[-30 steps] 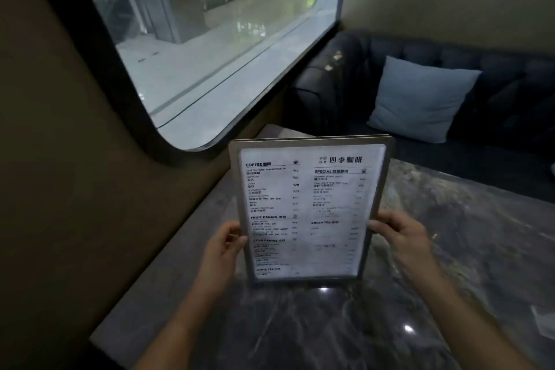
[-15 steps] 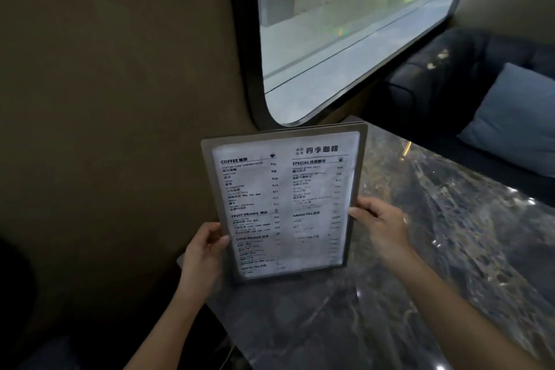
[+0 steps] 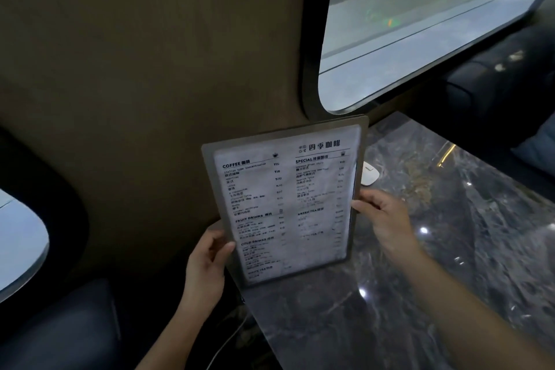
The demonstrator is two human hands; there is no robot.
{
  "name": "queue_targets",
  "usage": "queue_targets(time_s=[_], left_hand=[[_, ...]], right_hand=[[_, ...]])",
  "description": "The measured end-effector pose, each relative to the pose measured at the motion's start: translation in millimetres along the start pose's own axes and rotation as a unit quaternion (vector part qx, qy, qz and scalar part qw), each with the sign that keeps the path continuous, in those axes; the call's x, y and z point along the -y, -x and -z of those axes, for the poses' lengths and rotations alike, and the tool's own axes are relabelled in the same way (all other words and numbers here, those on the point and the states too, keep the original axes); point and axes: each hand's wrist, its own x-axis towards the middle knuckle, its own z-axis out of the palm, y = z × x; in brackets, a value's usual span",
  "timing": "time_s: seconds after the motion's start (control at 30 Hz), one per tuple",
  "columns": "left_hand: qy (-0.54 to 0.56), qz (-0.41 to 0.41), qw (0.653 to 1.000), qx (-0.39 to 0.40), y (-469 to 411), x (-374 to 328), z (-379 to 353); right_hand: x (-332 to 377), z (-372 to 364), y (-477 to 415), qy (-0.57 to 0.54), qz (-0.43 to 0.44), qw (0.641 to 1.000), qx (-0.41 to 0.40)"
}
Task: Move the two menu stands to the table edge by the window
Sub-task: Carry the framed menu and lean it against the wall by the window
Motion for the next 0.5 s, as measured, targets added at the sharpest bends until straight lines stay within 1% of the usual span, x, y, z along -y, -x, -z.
queue_targets(time_s=[0.27, 0.37, 0.5], left_hand=[[-0.011, -0.006, 1.000, -0.009, 24.5, 5.9, 1.6], [-0.032, -0.011, 0.999, 0.001, 28.1, 8.0, 3.9], [-0.088, -0.038, 0.995, 0.035, 29.2, 11.2, 10.8]], right_hand=[[-0.7, 0.5, -12.7, 0.016, -0.009, 0.999, 0.047], [-0.5, 1.7, -16.9, 0.016, -0.019, 0.998, 0.057], [-11.2, 7.4, -15.7, 0.062, -0.037, 0.996, 0.046]])
